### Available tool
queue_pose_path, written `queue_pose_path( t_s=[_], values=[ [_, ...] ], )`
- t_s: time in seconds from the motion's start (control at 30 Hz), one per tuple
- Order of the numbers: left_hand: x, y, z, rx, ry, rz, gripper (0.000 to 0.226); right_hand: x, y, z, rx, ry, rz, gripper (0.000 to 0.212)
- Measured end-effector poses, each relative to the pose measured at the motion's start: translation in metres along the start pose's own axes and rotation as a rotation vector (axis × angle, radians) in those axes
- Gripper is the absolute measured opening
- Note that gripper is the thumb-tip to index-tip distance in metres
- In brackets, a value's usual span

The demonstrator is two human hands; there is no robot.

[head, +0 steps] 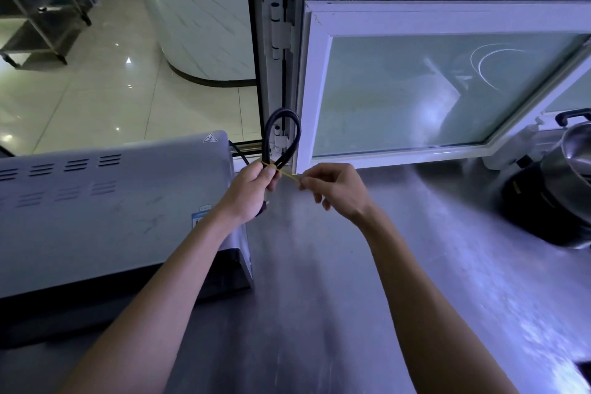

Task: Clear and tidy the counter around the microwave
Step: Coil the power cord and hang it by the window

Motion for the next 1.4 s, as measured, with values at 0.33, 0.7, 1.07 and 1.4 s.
queue_pose_path(
  t_s=[0.33, 0.7, 1.07, 1.4],
  values=[
    [0.001, -0.006, 0.0, 0.027, 0.02, -0.036, 0.024, -0.01, -0.006, 0.003, -0.47, 0.109, -0.072, 0.042],
    [0.002, -0.003, -0.002, -0.003, 0.011, -0.019, 0.028, -0.007, 0.001, 0.01, -0.517, -0.056, -0.328, 0.015],
    [0.005, 0.0, -0.003, -0.073, 0.013, 0.03, 0.032, -0.038, -0.034, -0.012, 0.503, 0.105, -0.39, 0.042],
    [-0.005, -0.004, -0.004, 0.02, -0.112, 0.066, 0.032, -0.036, -0.06, 0.025, 1.632, -0.213, 0.28, 0.02]
  ],
)
Point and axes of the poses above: each hand's wrist, its own x-axis towards the middle knuckle, its own y-axis out of the back of the hand, z = x × y, the point moved 6 cm from there along x, towards the middle knuckle, and after that the axes turned 2 degrees about y, right-handed, at the moved point
